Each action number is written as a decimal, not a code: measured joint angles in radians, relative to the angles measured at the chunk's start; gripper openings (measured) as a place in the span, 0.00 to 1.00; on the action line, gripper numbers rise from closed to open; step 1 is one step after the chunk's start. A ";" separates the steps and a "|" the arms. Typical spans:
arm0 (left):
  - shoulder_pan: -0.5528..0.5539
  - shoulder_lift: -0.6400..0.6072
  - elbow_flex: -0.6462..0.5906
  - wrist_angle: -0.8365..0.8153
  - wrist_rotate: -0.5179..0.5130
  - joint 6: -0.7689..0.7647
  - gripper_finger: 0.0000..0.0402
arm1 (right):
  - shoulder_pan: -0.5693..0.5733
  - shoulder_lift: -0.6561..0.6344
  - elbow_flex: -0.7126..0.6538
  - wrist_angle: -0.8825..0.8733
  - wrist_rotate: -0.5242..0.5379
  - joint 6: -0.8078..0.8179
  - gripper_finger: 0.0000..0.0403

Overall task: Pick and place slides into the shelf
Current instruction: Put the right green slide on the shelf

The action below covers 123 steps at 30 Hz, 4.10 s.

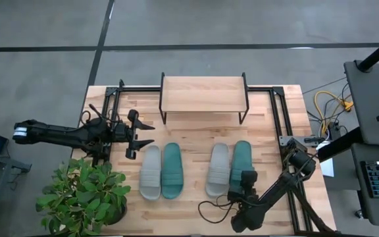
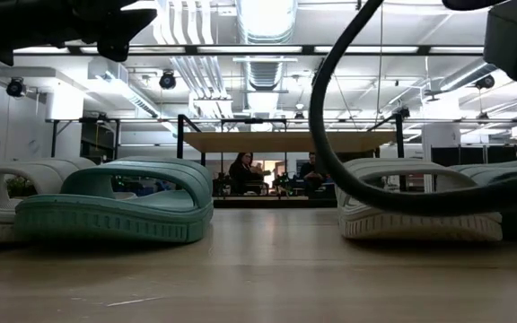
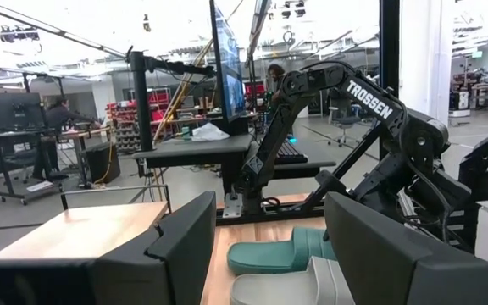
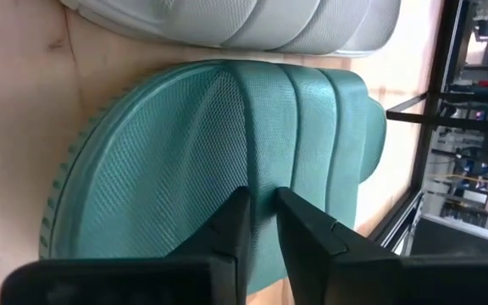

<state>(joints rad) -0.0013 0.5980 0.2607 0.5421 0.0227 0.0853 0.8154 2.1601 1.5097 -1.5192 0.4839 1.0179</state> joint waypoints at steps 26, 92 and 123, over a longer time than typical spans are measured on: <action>0.000 0.020 0.000 -0.001 0.000 0.000 0.52 | 0.006 0.000 0.002 -0.042 0.010 0.092 0.07; 0.000 0.036 0.000 0.002 0.000 0.000 0.52 | 0.022 0.001 -0.149 -0.012 0.081 0.239 0.04; 0.000 0.038 0.000 0.000 0.000 0.000 0.52 | 0.022 -0.020 -0.073 -0.051 0.092 0.145 0.03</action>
<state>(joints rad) -0.0013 0.6361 0.2604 0.5419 0.0227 0.0856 0.8371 2.1400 1.4367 -1.5706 0.5762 1.1628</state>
